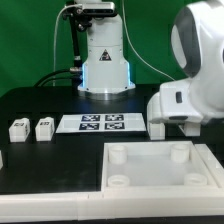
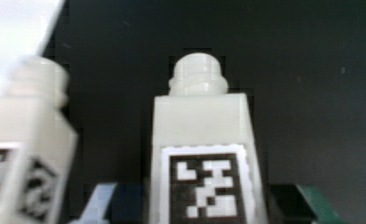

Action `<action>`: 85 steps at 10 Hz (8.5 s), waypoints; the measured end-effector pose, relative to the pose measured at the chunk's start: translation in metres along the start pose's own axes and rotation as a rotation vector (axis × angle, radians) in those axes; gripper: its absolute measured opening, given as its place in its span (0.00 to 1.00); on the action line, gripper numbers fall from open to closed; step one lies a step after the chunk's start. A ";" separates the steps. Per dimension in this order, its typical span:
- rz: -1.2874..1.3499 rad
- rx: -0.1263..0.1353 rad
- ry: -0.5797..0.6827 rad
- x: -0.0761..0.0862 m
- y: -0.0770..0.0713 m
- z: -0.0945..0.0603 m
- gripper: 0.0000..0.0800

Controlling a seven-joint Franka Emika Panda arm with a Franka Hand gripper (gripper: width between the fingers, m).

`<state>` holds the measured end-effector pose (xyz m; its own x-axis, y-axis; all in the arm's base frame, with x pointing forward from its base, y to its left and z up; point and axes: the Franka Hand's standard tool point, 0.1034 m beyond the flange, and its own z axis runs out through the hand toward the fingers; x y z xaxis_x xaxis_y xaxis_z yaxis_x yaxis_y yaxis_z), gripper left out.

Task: Assemble one leg

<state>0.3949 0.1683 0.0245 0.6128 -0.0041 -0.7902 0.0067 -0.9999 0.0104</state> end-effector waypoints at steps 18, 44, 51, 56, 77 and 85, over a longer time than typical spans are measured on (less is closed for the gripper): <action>-0.147 0.058 1.461 -0.020 0.052 -0.195 0.36; -0.198 -0.019 1.446 0.091 0.059 -0.204 0.36; -0.196 -0.028 1.499 0.099 0.060 -0.199 0.36; -0.199 -0.030 1.493 0.099 0.060 -0.197 0.80; -0.216 0.021 0.727 0.100 0.055 -0.224 0.66; 0.350 0.255 0.761 0.102 0.057 -0.224 0.37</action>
Offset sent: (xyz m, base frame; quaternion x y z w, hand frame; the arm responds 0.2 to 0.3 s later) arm 0.0160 -0.0153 0.0747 -0.0191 0.2657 -0.0481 0.9627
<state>0.6350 0.1134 0.0821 0.9082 -0.3934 -0.1430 -0.4017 -0.9152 -0.0329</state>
